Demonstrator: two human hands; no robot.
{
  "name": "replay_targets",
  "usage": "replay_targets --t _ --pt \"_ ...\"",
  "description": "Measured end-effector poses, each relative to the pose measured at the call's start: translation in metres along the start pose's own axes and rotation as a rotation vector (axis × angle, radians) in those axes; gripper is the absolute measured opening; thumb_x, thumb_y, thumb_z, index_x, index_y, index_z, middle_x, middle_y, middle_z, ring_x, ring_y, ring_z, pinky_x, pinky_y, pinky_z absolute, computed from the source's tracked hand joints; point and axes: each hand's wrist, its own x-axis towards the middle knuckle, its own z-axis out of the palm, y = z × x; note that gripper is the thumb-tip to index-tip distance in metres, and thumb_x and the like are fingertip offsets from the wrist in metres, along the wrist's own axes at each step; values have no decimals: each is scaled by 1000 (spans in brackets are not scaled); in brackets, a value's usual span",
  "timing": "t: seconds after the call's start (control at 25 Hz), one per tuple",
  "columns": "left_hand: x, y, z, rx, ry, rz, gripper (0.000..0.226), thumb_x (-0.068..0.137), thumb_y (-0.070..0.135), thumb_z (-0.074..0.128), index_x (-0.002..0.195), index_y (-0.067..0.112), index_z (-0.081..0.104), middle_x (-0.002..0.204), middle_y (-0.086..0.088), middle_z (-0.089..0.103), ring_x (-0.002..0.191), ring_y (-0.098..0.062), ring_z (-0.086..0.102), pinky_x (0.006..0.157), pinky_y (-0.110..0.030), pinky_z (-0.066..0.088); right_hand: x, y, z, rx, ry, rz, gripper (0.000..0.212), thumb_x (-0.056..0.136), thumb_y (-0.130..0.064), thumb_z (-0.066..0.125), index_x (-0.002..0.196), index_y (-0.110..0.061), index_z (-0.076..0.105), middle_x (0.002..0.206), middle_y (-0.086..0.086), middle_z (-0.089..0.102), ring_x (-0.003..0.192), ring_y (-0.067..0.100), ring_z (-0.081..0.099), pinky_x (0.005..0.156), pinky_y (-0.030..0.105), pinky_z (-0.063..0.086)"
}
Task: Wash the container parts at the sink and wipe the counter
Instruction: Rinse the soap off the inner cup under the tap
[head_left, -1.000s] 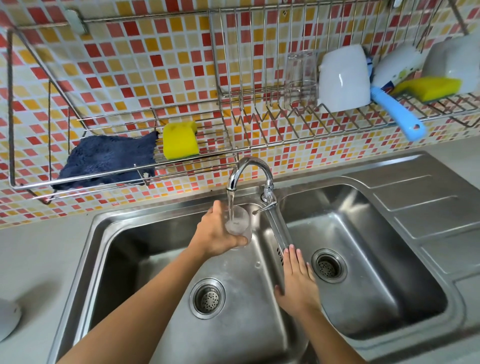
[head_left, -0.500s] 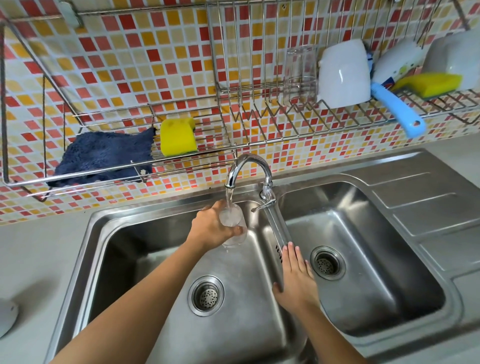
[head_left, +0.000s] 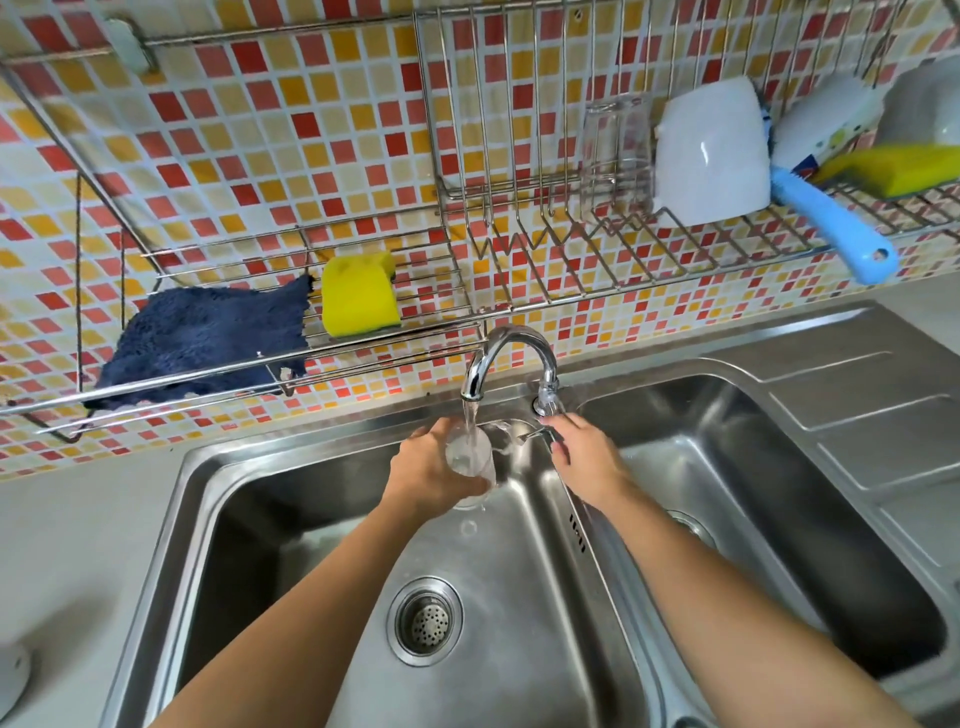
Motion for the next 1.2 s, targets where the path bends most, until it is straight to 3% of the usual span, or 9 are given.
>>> replay_targets --t 0.12,0.24,0.4,0.48,0.68,0.8,0.92,1.04,1.2 --pt "2 -4 -1 23 16 6 85 56 46 83 131 34 44 130 -5 55 114 -28 54 97 -37 48 28 -6 5 -168 -239 -92 57 85 5 44 138 -16 41 146 2 37 127 25 45 106 31 33" --pt "-3 -9 -1 -12 -7 43 83 57 41 84 130 33 45 126 -5 54 114 -27 51 95 -33 45 37 -3 24 -348 -372 -136 62 79 10 48 135 -15 42 138 6 42 120 29 49 102 34 40" --pt "-12 -9 -4 -42 -37 126 75 61 33 84 126 31 45 111 -1 56 109 -24 50 85 -24 42 41 -21 17 -263 -236 -32 21 92 -8 41 113 -5 46 106 14 53 102 33 58 80 35 43" --pt "-15 -10 -7 -91 -38 119 76 59 33 85 125 32 47 110 5 58 102 -17 52 83 -20 39 42 -18 7 -105 -107 125 21 94 -5 33 108 -7 49 100 17 59 94 34 61 71 32 40" --pt "-25 -6 -7 -295 -35 0 85 53 30 89 123 17 43 113 4 56 101 -17 54 82 -25 43 36 -4 -6 167 47 228 38 93 -4 38 127 -14 50 112 16 63 96 32 62 88 39 50" --pt "-35 -13 -6 -398 -6 -65 76 53 27 90 117 16 50 111 3 59 98 -15 57 78 -21 41 -2 -14 5 62 154 275 43 94 -10 40 137 -7 39 140 16 44 118 34 51 98 40 40" --pt "-54 -25 1 -523 75 -127 73 50 31 91 111 17 54 106 2 63 95 -14 61 77 -23 45 -66 -15 36 -152 0 224 54 95 -26 37 143 -4 27 154 13 20 139 30 26 114 38 19" --pt "-73 -36 12 -496 166 -177 79 45 44 89 110 16 56 104 0 61 96 -17 60 85 -31 50 -122 -7 56 -315 -20 284 63 90 -38 30 138 1 35 148 17 32 136 31 33 110 44 24" --pt "-89 -45 25 -171 105 -89 81 51 37 89 120 14 54 108 -1 48 95 -16 53 88 -22 41 -154 12 61 -392 -31 318 64 87 -38 38 136 4 38 143 22 38 131 35 39 106 46 29"
